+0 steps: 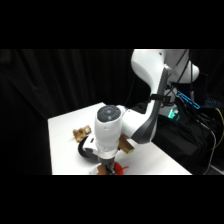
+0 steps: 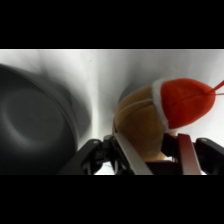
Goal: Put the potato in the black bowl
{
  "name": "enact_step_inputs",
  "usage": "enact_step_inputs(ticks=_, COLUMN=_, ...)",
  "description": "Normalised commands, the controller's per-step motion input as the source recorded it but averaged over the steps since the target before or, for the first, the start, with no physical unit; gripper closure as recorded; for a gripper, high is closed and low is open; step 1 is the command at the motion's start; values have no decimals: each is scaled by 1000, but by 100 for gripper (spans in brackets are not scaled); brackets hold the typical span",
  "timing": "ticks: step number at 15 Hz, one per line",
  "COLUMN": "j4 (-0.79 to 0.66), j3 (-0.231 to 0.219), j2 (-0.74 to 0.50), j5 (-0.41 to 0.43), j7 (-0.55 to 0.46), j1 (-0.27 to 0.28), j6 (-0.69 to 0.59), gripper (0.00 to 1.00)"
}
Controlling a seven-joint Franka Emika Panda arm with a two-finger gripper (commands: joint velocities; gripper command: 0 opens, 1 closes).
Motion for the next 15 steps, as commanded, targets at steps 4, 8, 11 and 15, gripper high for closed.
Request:
enact_step_inputs(ticks=4, j4=77, j3=-71, j2=-55, j5=85, j7=-40, j1=26, j6=-85, gripper=97)
enact_step_inputs(ticks=8, j4=-52, j3=-55, j2=-341, j5=72, j7=-35, j1=28, j6=-316, gripper=95)
enact_step_inputs(ticks=11, j4=-120, j3=-31, j2=-526, j5=27, j7=-12, j1=5, j6=-453, gripper=94)
enact_step_inputs(ticks=15, j4=-83, j3=-2, j2=-422, j5=-18, j7=-17, j1=-87, j6=-365, gripper=95)
